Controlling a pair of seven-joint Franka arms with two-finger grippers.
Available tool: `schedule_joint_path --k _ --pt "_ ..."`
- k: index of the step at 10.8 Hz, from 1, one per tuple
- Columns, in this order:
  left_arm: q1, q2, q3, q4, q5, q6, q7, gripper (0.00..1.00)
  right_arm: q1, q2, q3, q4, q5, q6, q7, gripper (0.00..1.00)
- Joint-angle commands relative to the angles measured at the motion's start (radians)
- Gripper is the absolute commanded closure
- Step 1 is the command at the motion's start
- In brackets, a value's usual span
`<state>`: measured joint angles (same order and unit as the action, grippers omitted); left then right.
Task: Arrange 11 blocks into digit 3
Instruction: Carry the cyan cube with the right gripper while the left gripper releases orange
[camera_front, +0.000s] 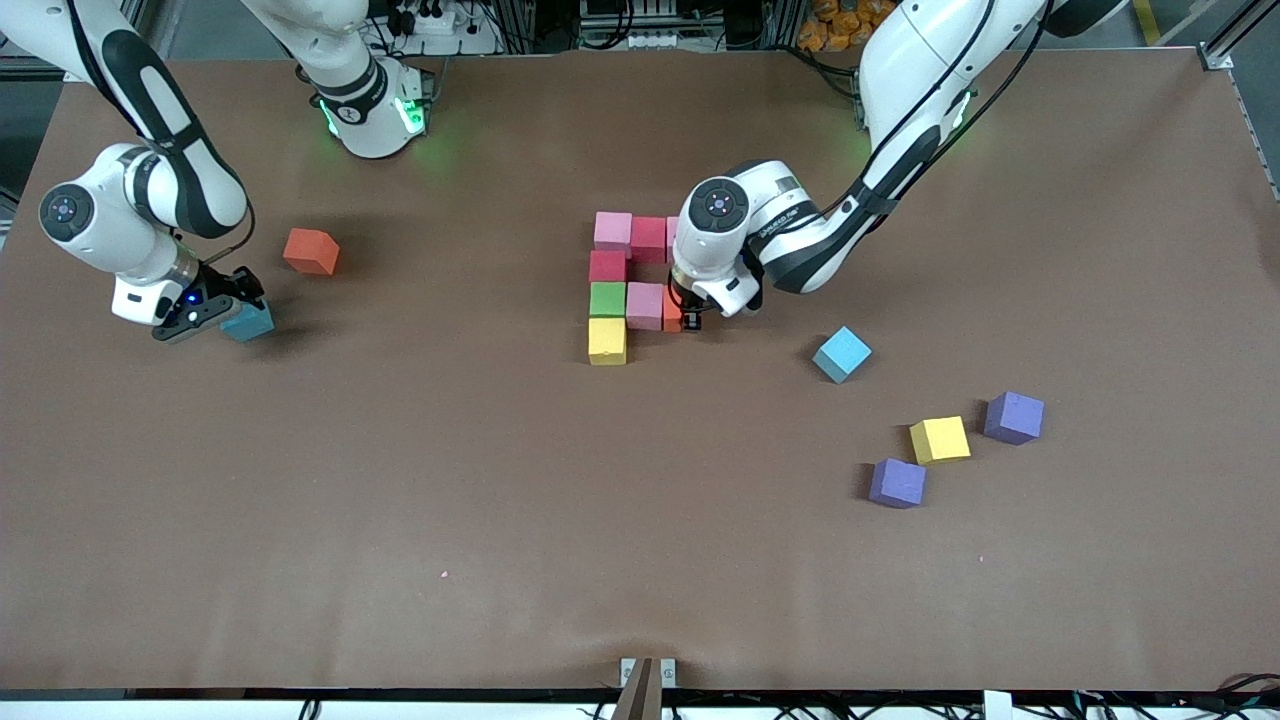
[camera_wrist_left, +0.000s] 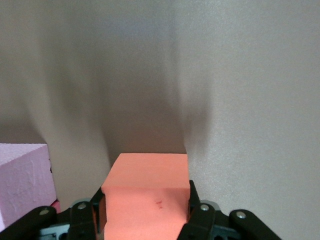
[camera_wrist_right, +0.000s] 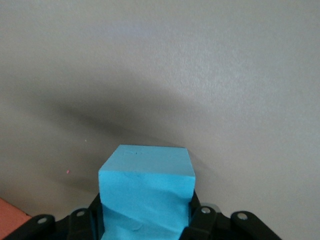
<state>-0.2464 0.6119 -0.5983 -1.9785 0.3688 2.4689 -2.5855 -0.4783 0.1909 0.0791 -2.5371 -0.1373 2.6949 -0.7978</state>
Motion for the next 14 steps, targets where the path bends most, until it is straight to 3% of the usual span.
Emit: schedule_joint_path --k 1,3,4,7,10,13,14 --pt "-0.004 0.0 0.0 -0.003 0.03 0.013 -0.033 0.0 -0.014 -0.04 0.103 0.026 0.027 -0.009 0.004 0.61" --pt "0.001 -0.012 0.0 -0.003 0.032 0.012 -0.025 0.0 0.01 -0.089 0.242 0.081 0.025 -0.074 0.228 0.62" --pt "0.007 -0.027 -0.001 -0.006 0.032 0.01 -0.022 0.0 0.056 -0.099 0.279 0.124 0.025 -0.12 0.344 0.61" --pt "0.021 -0.087 -0.038 -0.013 0.028 0.001 -0.028 0.0 0.229 -0.048 0.288 0.28 0.028 -0.153 0.639 0.62" --pt "0.047 -0.124 -0.057 -0.011 0.022 -0.016 -0.016 0.0 0.386 0.1 0.286 0.458 0.025 -0.214 0.903 0.61" --pt "0.258 -0.138 -0.223 -0.01 0.022 -0.094 0.108 0.0 0.527 0.214 0.274 0.604 0.025 -0.214 1.133 0.61" --pt "0.362 -0.138 -0.295 -0.008 0.022 -0.135 0.167 0.0 0.593 0.251 0.24 0.656 0.025 -0.216 1.217 0.61"
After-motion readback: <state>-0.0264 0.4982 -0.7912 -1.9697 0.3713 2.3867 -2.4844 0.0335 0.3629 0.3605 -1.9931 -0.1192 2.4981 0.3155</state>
